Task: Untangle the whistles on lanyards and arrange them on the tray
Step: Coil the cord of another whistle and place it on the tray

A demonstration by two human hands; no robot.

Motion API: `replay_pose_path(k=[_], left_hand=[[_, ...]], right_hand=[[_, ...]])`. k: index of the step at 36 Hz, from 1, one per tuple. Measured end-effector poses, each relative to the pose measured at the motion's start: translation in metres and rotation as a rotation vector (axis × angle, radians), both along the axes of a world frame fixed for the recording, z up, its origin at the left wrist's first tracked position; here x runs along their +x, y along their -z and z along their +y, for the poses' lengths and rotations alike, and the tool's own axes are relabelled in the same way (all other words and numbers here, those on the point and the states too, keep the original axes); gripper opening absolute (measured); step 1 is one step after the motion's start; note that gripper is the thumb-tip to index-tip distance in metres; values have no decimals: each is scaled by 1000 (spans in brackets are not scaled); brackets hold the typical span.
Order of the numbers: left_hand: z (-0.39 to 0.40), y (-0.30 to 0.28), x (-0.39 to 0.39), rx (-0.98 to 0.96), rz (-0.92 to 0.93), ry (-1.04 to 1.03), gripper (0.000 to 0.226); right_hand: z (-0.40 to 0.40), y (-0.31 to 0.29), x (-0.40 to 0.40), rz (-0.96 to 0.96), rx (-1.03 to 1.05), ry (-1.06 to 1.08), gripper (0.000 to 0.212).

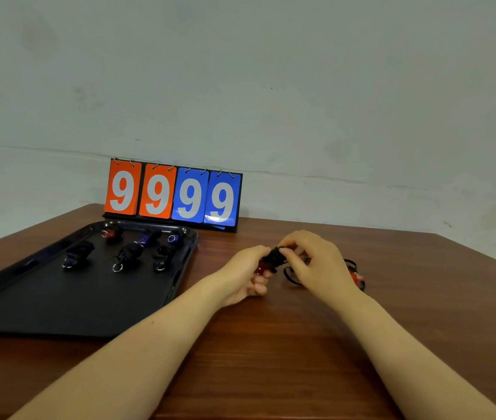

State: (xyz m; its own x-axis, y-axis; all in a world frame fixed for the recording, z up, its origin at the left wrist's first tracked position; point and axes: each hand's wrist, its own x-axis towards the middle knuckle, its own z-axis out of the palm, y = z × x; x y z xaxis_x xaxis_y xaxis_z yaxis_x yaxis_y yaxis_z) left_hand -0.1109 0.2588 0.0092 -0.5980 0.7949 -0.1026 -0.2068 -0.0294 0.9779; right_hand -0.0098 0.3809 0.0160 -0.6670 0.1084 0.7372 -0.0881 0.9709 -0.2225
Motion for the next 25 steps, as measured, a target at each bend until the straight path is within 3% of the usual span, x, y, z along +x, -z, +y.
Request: replay_pose_path(k=[3,7,12,21,25], left_hand=[[1,-4,0,-2,186,-48,23],[-1,-6,-5,-62,414,-58,22],[-7,0,-6,-176,597,-58,24],[-4,1,6,66,370,-91,18],[0,2,10,116,247,-123,17]], right_hand=[[1,1,0,67,105,39,8],[0,0,0,-13,82,15,10],[-2,-1,1,-178,-188,-43,10],[1,-4,0,-205,-1101,-369,17],[-1,-2,-2,-253,-1217,-435,18]])
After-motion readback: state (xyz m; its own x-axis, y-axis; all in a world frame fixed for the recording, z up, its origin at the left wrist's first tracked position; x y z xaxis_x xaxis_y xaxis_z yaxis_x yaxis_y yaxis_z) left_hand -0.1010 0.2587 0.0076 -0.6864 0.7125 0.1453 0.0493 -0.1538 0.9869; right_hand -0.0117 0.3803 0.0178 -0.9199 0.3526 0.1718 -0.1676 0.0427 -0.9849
